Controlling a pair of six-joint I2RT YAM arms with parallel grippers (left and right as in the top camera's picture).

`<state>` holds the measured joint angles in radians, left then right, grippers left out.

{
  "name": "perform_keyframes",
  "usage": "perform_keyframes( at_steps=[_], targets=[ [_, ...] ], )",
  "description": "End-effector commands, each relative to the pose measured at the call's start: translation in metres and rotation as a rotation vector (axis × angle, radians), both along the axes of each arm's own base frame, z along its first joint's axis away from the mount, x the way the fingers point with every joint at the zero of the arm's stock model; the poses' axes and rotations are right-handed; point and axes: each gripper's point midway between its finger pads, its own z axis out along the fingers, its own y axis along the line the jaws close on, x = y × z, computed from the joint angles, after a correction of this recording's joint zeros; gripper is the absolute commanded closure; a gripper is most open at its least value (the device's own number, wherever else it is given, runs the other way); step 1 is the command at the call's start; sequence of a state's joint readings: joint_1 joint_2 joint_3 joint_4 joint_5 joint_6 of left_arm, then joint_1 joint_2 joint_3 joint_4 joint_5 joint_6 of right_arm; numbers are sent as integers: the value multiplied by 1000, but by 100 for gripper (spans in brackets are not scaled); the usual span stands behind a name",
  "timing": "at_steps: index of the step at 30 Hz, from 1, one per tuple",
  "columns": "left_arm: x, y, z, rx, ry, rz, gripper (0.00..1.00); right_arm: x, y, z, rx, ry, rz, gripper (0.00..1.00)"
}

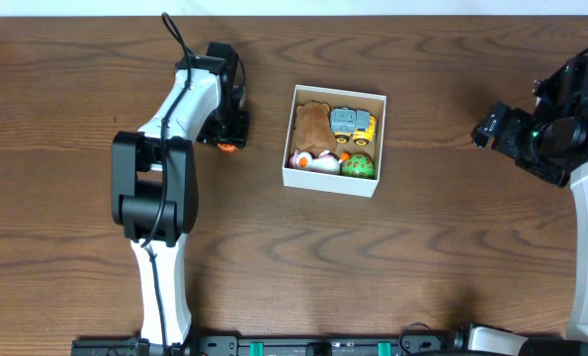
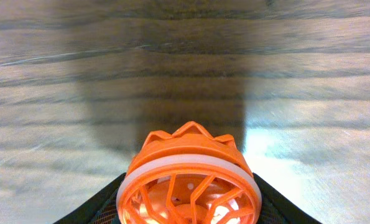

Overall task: Pack container
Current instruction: 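Carry the orange ball into the box and release it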

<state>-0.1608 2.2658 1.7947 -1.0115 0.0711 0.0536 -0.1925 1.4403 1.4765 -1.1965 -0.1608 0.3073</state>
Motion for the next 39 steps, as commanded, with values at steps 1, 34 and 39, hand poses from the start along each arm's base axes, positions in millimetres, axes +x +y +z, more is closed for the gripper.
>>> perform_keyframes(
  at_steps=[1, 34, 39],
  targets=[
    [11, -1, 53, -7, -114, -7, 46, -1, -2, -2, 4, 9, -11, 1],
    [-51, -229, 81, -190, -272, -458, 50, -1, -1, -2, 4, 9, -7, 1],
    [-42, -219, 73, -144, -283, -441, 38, -1, -1, -2, 4, 10, -8, 1]
  ],
)
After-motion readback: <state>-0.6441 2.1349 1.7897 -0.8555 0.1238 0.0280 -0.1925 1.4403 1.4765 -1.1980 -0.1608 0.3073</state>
